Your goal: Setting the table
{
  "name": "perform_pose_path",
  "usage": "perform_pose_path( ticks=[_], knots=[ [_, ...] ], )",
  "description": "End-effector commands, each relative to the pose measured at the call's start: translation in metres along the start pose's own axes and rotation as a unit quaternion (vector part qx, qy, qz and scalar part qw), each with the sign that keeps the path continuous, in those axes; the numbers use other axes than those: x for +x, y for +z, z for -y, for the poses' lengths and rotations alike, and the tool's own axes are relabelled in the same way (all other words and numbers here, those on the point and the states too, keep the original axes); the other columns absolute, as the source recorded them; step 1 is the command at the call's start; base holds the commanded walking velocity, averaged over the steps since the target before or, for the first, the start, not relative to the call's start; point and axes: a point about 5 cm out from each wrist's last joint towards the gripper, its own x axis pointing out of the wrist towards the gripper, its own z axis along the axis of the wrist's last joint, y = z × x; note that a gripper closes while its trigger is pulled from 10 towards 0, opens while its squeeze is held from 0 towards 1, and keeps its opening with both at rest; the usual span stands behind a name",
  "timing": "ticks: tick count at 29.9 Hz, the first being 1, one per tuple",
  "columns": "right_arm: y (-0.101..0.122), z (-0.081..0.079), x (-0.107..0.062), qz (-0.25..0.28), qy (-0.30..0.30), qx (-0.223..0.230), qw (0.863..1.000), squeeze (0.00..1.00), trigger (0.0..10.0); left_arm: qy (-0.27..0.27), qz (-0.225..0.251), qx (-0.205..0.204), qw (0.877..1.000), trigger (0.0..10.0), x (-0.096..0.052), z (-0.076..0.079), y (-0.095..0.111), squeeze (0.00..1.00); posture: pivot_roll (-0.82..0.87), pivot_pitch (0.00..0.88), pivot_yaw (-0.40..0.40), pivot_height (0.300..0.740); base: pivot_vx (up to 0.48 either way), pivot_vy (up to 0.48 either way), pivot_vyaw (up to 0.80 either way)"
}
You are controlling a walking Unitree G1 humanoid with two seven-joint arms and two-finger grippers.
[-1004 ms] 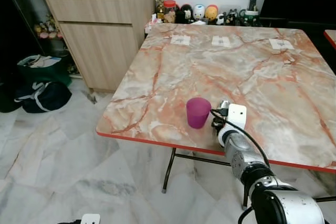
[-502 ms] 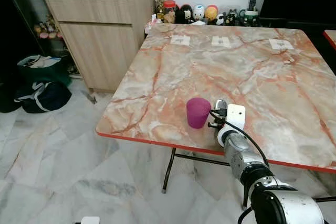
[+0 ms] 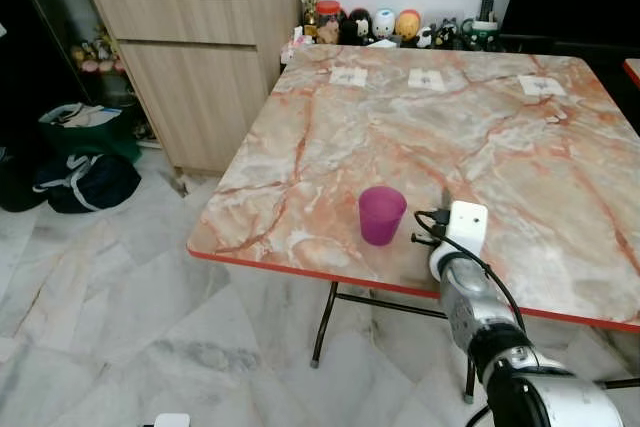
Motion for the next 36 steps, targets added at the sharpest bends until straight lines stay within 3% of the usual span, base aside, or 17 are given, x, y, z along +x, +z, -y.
perform_pose_path(
  ticks=[1, 11, 20, 26, 36],
  knots=[
    [0.015, 0.002, 0.000, 0.049, -0.001, -0.007, 0.999, 0.00, 10.0, 0.005, -0.007, -0.005, 1.000, 10.0, -0.001, -0.003, -0.004, 0.00, -0.06, 0.000, 0.030, 0.740, 0.000, 0.000, 0.00],
    [0.018, 0.013, -0.021, 0.142, 0.002, -0.043, 0.989, 0.00, 10.0, 0.007, -0.011, 0.002, 1.000, 10.0, -0.001, -0.002, -0.005, 0.00, -0.08, 0.000, 0.027, 0.740, 0.000, 0.000, 0.00],
    [0.023, 0.002, -0.042, 0.192, 0.028, -0.037, 0.980, 0.00, 10.0, 0.007, -0.014, 0.023, 1.000, 10.0, -0.001, -0.001, -0.007, 0.00, -0.09, 0.000, 0.027, 0.740, 0.000, -0.123, 0.00],
    [0.030, 0.001, -0.046, 0.204, 0.032, -0.018, 0.978, 0.00, 10.0, 0.006, -0.016, 0.027, 1.000, 10.0, -0.002, 0.001, -0.008, 0.00, -0.10, 0.000, 0.021, 0.740, 0.000, -0.323, 0.00],
    [0.038, -0.002, -0.051, 0.219, 0.040, -0.021, 0.975, 0.00, 10.0, 0.005, -0.016, 0.029, 0.999, 10.0, -0.001, 0.002, -0.007, 0.00, -0.10, 0.000, 0.017, 0.740, 0.000, -0.322, -0.58]
  ],
)
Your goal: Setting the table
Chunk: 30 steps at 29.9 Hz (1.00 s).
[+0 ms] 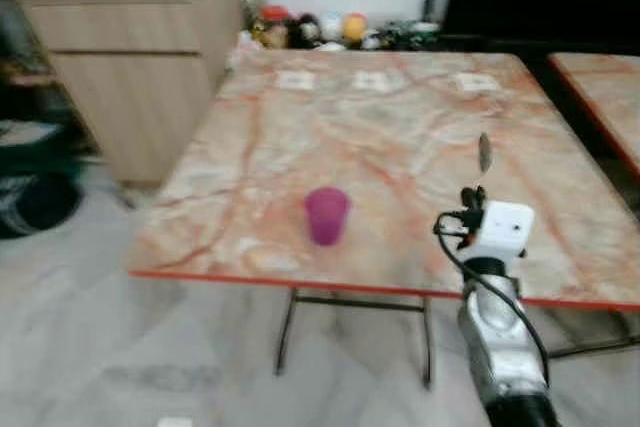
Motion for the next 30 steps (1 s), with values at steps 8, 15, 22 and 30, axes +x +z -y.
perform_pose_path(
  ticks=[8, 15, 22, 30],
  knots=[
    [0.0097, 0.0019, 0.0013, 0.016, -0.007, 0.000, 1.000, 0.00, 10.0, -0.004, -0.002, 0.011, 1.000, 10.0, 0.0008, 0.0020, 0.0019, 0.00, -0.10, 0.000, 0.021, 0.740, 0.000, -0.326, 0.00],
    [0.0117, -0.0018, 0.0029, 0.016, 0.000, -0.001, 1.000, 0.00, 10.0, -0.003, 0.000, 0.014, 1.000, 10.0, 0.0012, 0.0020, 0.0036, 0.00, -0.10, 0.000, 0.024, 0.740, 0.000, -0.332, 0.00],
    [0.0129, -0.0005, 0.0053, 0.015, -0.009, 0.001, 1.000, 0.00, 10.0, 0.000, -0.002, 0.010, 1.000, 10.0, 0.0014, 0.0020, 0.0038, 0.00, -0.10, 0.000, 0.035, 0.740, 0.000, -0.346, 0.00],
    [0.0106, -0.0007, 0.0064, 0.010, -0.017, 0.005, 1.000, 0.00, 10.0, 0.002, -0.001, 0.008, 1.000, 10.0, 0.0011, -0.0008, 0.0039, 0.00, -0.10, 0.000, 0.036, 0.740, 0.000, -0.346, 0.00]
  ],
)
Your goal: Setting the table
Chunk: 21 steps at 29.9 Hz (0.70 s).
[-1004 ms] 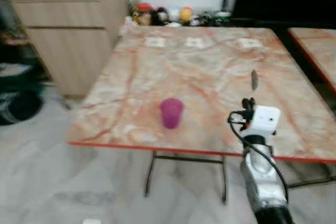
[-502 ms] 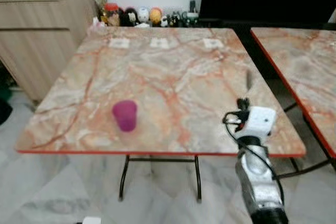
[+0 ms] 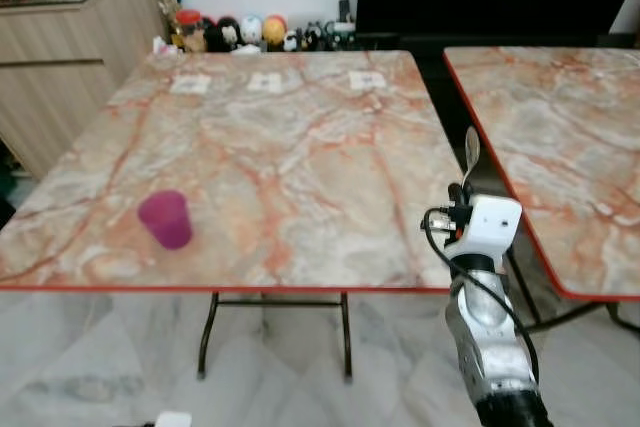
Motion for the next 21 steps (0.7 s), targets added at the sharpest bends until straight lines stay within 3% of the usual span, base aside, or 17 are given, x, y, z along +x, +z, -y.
perform_pose_path(
  ticks=[1, 21],
  knots=[
    [-0.0024, 0.0070, 0.0000, -0.007, -0.014, -0.003, 1.000, 0.00, 10.0, -0.007, -0.014, -0.003, 1.000, 10.0, -0.0011, 0.0053, -0.0074, 0.00, -0.10, 0.000, 0.035, 0.740, 0.000, -0.349, 0.00],
    [-0.0023, 0.0069, 0.0010, -0.005, -0.016, -0.012, 1.000, 0.00, 10.0, -0.011, -0.014, 0.003, 1.000, 10.0, -0.0016, 0.0055, -0.0089, 0.00, -0.11, 0.000, 0.041, 0.740, 0.208, -0.369, 0.00]
  ],
)
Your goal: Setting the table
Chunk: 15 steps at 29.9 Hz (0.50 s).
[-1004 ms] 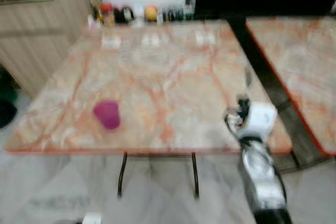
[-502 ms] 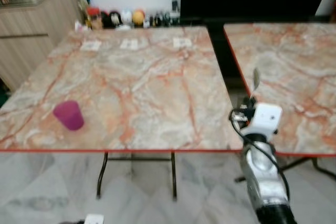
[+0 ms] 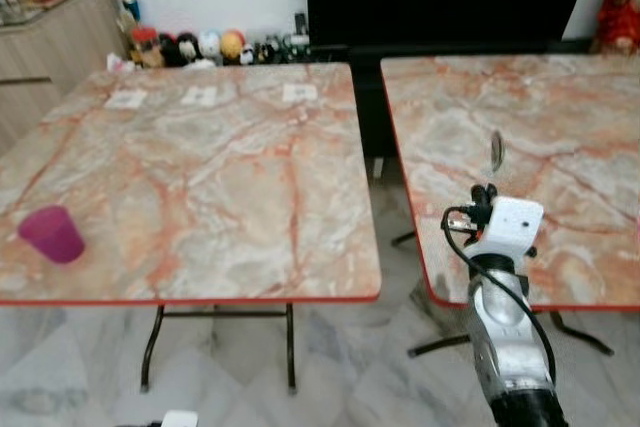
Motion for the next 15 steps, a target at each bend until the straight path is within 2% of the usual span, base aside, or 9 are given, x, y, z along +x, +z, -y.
perform_pose_path(
  ticks=[1, 7, 15],
  knots=[
    [0.0012, 0.0111, 0.0021, 0.003, -0.015, -0.010, 1.000, 0.00, 10.0, -0.004, 0.005, 0.006, 1.000, 10.0, 0.0010, 0.0027, 0.0037, 0.00, -0.11, 0.000, 0.043, 0.740, 0.244, -0.412, 0.00],
    [0.0011, 0.0094, 0.0038, 0.000, -0.015, -0.005, 1.000, 0.00, 10.0, 0.000, 0.002, 0.011, 1.000, 10.0, 0.0001, -0.0026, 0.0018, 0.00, -0.11, 0.000, 0.047, 0.740, 0.242, -0.411, -0.07],
    [0.0009, 0.0107, 0.0046, -0.002, -0.017, -0.006, 1.000, 0.00, 10.0, -0.001, 0.004, 0.013, 1.000, 10.0, 0.0006, -0.0029, 0.0041, 0.00, -0.11, 0.000, 0.045, 0.740, 0.242, -0.412, -0.75]
  ],
)
